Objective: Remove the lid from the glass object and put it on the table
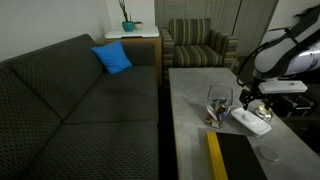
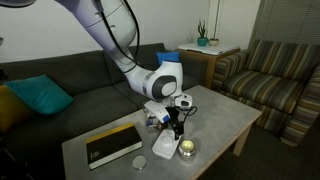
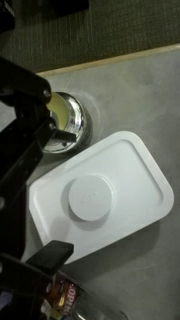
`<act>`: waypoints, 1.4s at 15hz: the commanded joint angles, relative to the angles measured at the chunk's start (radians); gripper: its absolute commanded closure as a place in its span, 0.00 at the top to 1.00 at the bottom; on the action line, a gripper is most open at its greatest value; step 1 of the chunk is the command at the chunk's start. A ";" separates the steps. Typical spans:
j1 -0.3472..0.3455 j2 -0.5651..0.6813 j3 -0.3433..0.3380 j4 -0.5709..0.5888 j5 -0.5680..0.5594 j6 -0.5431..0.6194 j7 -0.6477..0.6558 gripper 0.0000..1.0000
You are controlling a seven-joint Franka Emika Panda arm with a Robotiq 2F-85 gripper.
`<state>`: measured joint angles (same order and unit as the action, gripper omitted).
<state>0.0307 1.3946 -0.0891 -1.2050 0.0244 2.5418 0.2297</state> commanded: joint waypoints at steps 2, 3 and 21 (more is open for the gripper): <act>0.005 -0.027 -0.025 -0.007 -0.013 -0.014 -0.004 1.00; 0.009 -0.033 -0.032 -0.011 -0.014 -0.014 0.000 1.00; -0.004 -0.437 -0.002 -0.422 0.018 0.001 -0.008 1.00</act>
<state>0.0355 1.0246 -0.1068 -1.5390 0.0315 2.5416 0.2324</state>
